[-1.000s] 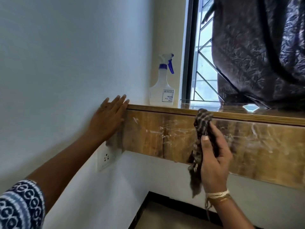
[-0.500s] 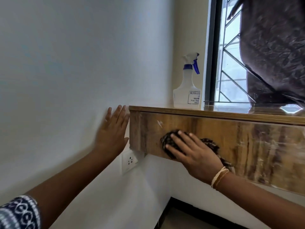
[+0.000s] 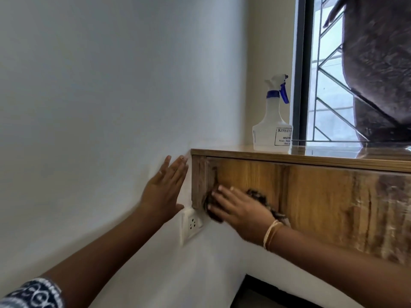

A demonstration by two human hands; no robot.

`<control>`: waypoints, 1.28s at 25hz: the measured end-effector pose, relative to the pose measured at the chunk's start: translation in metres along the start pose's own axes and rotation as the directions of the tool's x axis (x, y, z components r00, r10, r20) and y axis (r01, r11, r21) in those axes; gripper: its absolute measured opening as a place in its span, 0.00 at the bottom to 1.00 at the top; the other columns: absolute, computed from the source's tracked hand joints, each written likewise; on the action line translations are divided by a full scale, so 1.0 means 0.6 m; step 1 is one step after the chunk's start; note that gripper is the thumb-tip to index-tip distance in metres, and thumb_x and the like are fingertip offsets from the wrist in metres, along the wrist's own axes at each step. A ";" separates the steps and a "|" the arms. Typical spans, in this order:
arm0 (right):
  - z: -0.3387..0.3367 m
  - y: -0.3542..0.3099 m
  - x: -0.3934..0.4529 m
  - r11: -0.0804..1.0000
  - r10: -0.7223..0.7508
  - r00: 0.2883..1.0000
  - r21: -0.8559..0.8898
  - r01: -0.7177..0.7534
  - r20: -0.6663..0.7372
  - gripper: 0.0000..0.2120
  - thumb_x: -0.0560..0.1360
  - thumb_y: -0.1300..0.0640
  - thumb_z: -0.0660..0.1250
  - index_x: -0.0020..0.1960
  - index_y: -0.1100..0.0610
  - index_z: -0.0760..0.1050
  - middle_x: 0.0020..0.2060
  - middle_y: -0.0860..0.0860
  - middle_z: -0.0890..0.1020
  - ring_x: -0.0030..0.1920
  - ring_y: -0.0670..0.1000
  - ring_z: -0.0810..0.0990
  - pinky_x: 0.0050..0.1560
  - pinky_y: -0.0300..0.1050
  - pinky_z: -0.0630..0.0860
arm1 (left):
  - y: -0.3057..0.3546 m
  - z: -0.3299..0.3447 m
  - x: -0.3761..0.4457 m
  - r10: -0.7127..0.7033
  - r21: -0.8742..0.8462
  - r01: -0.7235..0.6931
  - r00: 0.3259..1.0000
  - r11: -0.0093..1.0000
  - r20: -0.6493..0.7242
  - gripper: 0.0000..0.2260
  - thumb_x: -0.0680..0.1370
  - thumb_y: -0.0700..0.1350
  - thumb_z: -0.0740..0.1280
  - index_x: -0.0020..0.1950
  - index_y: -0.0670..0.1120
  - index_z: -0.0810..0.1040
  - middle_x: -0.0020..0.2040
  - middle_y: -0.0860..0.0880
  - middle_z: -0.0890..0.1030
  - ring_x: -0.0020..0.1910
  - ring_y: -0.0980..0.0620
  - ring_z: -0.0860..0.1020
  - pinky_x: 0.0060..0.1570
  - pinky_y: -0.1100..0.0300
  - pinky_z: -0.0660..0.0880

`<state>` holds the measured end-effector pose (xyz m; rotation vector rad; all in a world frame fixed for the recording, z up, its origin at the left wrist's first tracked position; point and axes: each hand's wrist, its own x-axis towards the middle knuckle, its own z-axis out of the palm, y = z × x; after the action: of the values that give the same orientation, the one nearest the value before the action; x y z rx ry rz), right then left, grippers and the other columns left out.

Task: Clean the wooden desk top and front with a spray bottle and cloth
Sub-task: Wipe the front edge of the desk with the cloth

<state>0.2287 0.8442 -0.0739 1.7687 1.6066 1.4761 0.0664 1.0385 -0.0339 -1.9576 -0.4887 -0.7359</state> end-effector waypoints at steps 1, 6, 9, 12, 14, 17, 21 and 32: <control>0.007 -0.018 -0.012 0.996 -0.091 0.994 0.002 0.091 0.057 0.27 0.72 0.55 0.62 0.72 0.53 0.70 0.70 0.60 0.72 0.72 0.63 0.68 0.72 0.59 0.60 | 0.002 -0.002 0.000 0.002 0.000 -0.002 0.999 1.000 0.032 0.49 0.76 0.70 0.54 0.77 0.35 0.35 0.77 0.36 0.34 0.76 0.40 0.32 0.67 0.38 0.22; -0.010 0.016 0.045 0.996 -0.091 0.994 -0.005 0.092 0.059 0.26 0.74 0.54 0.67 0.71 0.53 0.71 0.71 0.59 0.71 0.73 0.62 0.67 0.73 0.58 0.57 | 0.002 0.002 0.003 0.001 0.023 -0.003 0.998 1.000 0.056 0.53 0.74 0.73 0.54 0.76 0.35 0.32 0.76 0.35 0.32 0.76 0.39 0.32 0.68 0.39 0.25; -0.043 0.069 0.125 0.982 0.168 0.984 -0.071 -0.172 -0.063 0.22 0.76 0.55 0.61 0.70 0.56 0.72 0.71 0.60 0.72 0.73 0.63 0.66 0.73 0.59 0.59 | 0.002 0.003 0.002 0.016 0.013 -0.017 0.996 1.000 0.086 0.54 0.73 0.73 0.56 0.75 0.35 0.31 0.77 0.37 0.32 0.76 0.40 0.32 0.67 0.40 0.24; -0.038 0.040 0.138 0.962 0.261 0.964 -0.069 -0.264 -0.050 0.25 0.78 0.55 0.53 0.74 0.60 0.66 0.74 0.61 0.66 0.76 0.63 0.60 0.75 0.58 0.55 | -0.002 0.000 0.001 0.034 0.044 -0.039 0.995 0.998 0.097 0.53 0.73 0.73 0.55 0.76 0.35 0.32 0.77 0.36 0.32 0.76 0.40 0.31 0.67 0.39 0.24; -0.014 -0.008 0.122 0.984 0.156 0.987 -0.091 -0.151 0.051 0.28 0.78 0.54 0.50 0.76 0.61 0.61 0.76 0.63 0.61 0.77 0.64 0.57 0.75 0.59 0.53 | 0.000 0.001 0.000 0.034 0.047 -0.038 0.995 0.998 0.092 0.54 0.73 0.73 0.55 0.76 0.35 0.32 0.76 0.36 0.32 0.76 0.39 0.31 0.67 0.39 0.25; -0.016 -0.011 0.125 0.996 -0.007 0.984 -0.090 0.023 0.175 0.27 0.79 0.55 0.50 0.77 0.61 0.58 0.76 0.63 0.59 0.77 0.64 0.56 0.75 0.60 0.53 | -0.004 -0.005 0.001 0.042 0.080 -0.052 0.992 0.995 0.121 0.54 0.73 0.73 0.54 0.76 0.35 0.33 0.77 0.35 0.33 0.76 0.39 0.32 0.67 0.38 0.25; -0.034 0.018 0.131 0.953 -0.284 0.918 -0.023 0.302 0.275 0.23 0.79 0.53 0.63 0.73 0.53 0.67 0.75 0.55 0.66 0.76 0.59 0.59 0.75 0.58 0.54 | -0.006 -0.020 -0.001 0.048 0.078 -0.059 0.989 0.995 0.139 0.53 0.73 0.73 0.55 0.77 0.35 0.34 0.77 0.35 0.34 0.76 0.39 0.33 0.67 0.38 0.26; -0.045 0.077 0.173 0.980 0.073 0.994 -0.180 -0.087 -0.083 0.23 0.79 0.58 0.49 0.64 0.58 0.77 0.63 0.59 0.78 0.64 0.62 0.76 0.61 0.58 0.73 | -0.006 -0.021 -0.003 0.047 0.040 -0.055 0.983 0.998 0.180 0.53 0.74 0.70 0.58 0.75 0.35 0.32 0.77 0.37 0.33 0.76 0.40 0.31 0.65 0.39 0.23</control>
<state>0.2128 0.9104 0.0212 1.7097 1.3977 1.6893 0.0590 1.0292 -0.0283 -1.9958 -0.5561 -0.5143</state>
